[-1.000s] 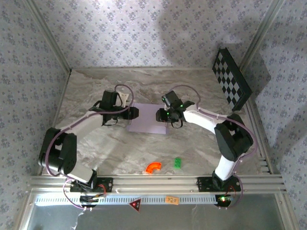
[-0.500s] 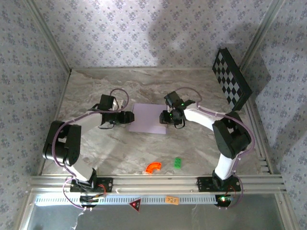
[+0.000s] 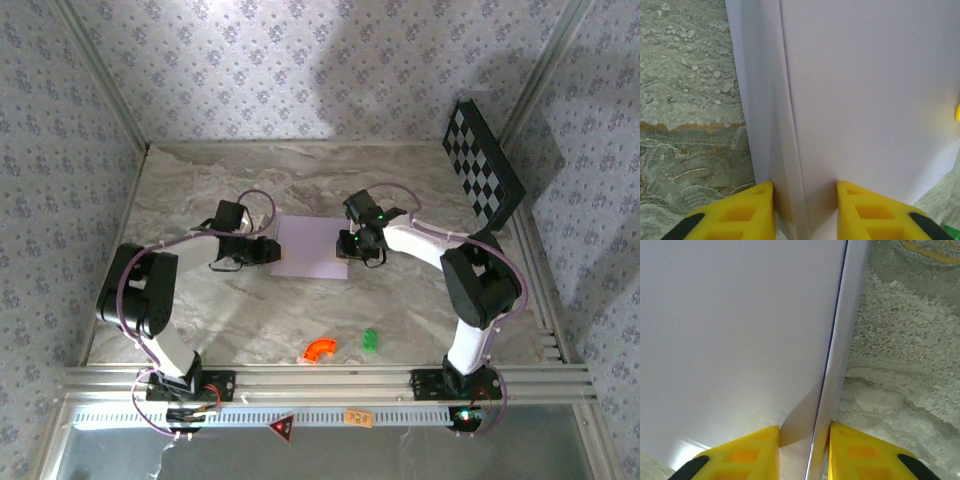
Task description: Fold the paper box
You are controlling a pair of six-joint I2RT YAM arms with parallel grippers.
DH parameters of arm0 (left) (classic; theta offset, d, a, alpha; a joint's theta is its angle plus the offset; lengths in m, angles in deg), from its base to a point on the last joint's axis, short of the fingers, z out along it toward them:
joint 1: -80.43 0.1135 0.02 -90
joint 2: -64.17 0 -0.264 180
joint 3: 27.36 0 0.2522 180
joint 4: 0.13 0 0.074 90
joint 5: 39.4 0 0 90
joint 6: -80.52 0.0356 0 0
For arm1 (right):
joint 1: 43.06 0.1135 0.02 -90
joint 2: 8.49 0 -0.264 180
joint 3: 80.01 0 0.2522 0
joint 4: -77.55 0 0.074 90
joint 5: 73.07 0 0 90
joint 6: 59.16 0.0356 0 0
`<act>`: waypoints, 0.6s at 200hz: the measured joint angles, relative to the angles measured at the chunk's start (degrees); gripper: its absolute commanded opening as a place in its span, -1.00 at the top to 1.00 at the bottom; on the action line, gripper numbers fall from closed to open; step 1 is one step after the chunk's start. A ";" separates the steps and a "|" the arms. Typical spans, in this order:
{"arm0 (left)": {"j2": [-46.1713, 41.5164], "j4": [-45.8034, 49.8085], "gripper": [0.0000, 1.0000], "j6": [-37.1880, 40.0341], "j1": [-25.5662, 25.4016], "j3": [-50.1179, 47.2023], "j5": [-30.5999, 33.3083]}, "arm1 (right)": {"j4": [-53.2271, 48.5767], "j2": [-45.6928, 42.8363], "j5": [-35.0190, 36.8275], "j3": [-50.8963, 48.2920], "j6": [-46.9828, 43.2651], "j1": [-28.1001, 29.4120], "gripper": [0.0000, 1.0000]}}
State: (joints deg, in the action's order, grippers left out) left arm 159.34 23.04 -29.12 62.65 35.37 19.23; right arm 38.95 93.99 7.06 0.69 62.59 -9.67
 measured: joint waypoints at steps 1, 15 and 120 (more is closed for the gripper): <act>-0.04 0.02 0.45 0.02 -0.02 0.00 0.09 | -0.02 -0.02 0.00 0.00 -0.02 0.00 0.52; -0.81 0.57 0.47 0.02 -0.63 -0.07 1.01 | -0.59 -0.35 0.17 0.00 -0.37 -0.11 0.53; -7.96 9.29 -0.17 -0.28 -3.48 -3.41 3.52 | -6.64 -3.04 -0.92 -1.25 -4.33 -0.22 0.07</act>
State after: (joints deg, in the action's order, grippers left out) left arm 151.39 32.33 -29.40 59.18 31.96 22.75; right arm 32.30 90.95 6.14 -0.55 58.26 -9.89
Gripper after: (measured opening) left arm 0.574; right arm 0.451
